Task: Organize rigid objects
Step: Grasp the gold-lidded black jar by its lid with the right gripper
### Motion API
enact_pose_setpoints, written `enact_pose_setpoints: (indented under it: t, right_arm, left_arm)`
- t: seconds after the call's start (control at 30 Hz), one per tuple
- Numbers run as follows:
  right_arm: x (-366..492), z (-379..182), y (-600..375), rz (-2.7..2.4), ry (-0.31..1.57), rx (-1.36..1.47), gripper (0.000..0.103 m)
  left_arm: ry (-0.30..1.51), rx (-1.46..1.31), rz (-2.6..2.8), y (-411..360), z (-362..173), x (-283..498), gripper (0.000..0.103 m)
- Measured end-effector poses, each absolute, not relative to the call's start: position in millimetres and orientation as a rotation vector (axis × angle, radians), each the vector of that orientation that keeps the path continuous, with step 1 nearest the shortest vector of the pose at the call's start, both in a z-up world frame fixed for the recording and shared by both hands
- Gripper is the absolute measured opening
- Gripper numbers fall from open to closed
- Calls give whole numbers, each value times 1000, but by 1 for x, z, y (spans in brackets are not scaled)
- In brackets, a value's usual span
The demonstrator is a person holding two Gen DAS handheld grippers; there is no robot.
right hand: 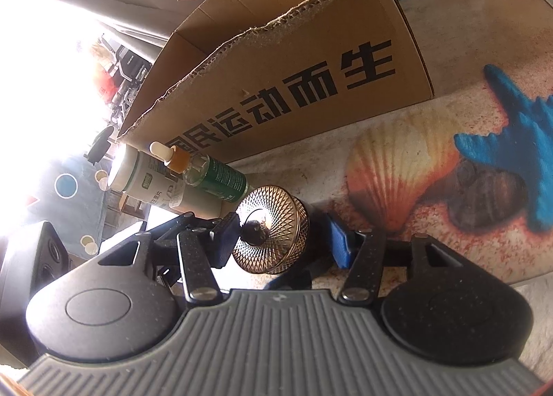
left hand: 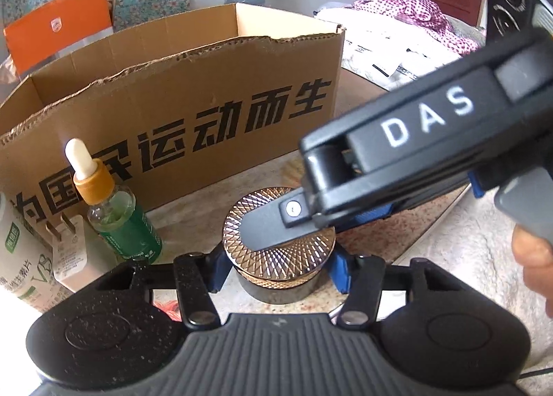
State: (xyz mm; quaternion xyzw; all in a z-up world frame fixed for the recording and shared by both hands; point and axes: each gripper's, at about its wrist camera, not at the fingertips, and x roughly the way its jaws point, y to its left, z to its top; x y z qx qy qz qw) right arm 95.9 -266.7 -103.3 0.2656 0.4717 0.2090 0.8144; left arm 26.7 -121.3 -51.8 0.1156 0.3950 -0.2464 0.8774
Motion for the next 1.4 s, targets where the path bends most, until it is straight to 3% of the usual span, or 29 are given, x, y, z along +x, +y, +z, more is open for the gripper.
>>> enact_pose_setpoints:
  t: [1.4]
  right_arm:
    - [92, -94, -261, 439, 989, 520, 56]
  left_arm:
    - [845, 226, -492, -129, -44, 39, 57]
